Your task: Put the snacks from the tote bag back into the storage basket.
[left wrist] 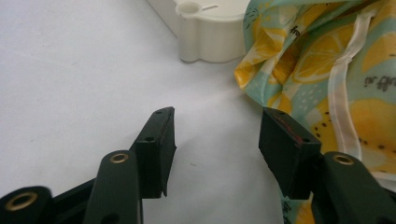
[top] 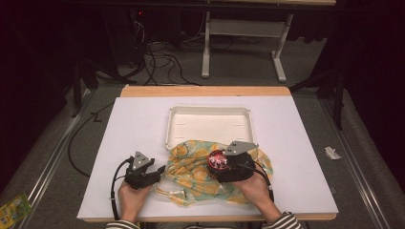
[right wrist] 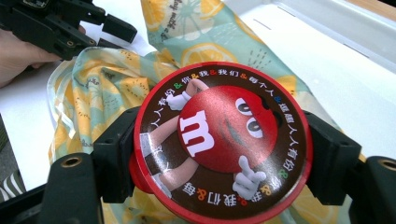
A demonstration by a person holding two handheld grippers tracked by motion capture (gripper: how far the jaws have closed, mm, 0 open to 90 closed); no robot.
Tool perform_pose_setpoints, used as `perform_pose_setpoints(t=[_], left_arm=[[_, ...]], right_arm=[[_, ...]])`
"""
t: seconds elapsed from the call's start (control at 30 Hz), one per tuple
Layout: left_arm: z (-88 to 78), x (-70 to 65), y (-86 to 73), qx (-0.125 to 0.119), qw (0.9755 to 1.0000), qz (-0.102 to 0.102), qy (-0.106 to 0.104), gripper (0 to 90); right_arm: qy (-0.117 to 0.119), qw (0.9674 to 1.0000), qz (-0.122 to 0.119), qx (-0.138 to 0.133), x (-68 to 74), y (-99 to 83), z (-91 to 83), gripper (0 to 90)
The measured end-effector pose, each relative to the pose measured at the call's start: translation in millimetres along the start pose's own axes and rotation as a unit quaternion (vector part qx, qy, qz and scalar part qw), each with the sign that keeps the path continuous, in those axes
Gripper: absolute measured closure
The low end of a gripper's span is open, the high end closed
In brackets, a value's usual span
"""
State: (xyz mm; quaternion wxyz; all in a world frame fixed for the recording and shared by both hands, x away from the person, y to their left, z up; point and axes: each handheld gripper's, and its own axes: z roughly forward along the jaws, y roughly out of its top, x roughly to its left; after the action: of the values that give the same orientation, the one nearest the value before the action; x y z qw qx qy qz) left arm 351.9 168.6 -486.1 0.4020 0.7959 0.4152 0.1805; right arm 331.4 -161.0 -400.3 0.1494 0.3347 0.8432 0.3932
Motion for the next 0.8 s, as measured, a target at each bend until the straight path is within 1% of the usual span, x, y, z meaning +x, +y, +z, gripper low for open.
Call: perform_pose_setpoints(t=[0.03,0.13,0.2,0.23,0.3,0.47,0.53,0.6,0.73,0.8], left_arm=[[0.4,-0.2,0.0,-0.001,1.0000,-0.003,0.000,46.5],[0.2,-0.1,0.0,-0.001,1.0000,-0.003,-0.001,46.5],[0.0,0.3,0.1,0.003,1.0000,0.002,-0.001,46.5],[0.5,0.0,0.2,0.001,1.0000,-0.002,-0.001,46.5],[0.1,0.3,0.0,0.001,1.0000,-0.001,-0.002,46.4],[0.3,-0.1,0.0,-0.001,1.0000,-0.002,-0.002,46.4],[0.3,0.0,0.0,-0.001,1.0000,-0.003,-0.002,46.4],[0.2,-0.4,-0.3,-0.005,1.0000,-0.002,0.000,46.4],[0.2,0.0,0.0,-0.001,1.0000,-0.002,-0.002,46.4],[0.1,-0.1,0.0,-0.001,1.0000,-0.002,-0.001,46.4]], right_arm=[[0.000,1.0000,0.003,0.000,-1.0,0.2,-1.6,25.9],[-0.002,1.0000,0.000,-0.001,-2.4,0.3,-3.4,25.9],[-0.004,1.0000,0.004,-0.001,-5.0,0.6,-5.6,25.9],[-0.006,1.0000,0.002,0.000,-6.1,0.9,-6.7,25.9],[-0.008,1.0000,-0.002,-0.004,-8.1,1.4,-9.5,25.8],[-0.011,0.9999,0.004,-0.006,-13.2,2.8,-14.4,25.9],[-0.014,0.9999,0.002,-0.005,-15.6,3.2,-16.3,25.9],[-0.015,0.9999,0.004,-0.004,-18.2,3.4,-17.7,25.9],[-0.017,0.9998,0.004,-0.003,-21.6,4.5,-19.9,25.9],[-0.020,0.9997,0.006,-0.008,-24.4,5.8,-22.9,25.9]])
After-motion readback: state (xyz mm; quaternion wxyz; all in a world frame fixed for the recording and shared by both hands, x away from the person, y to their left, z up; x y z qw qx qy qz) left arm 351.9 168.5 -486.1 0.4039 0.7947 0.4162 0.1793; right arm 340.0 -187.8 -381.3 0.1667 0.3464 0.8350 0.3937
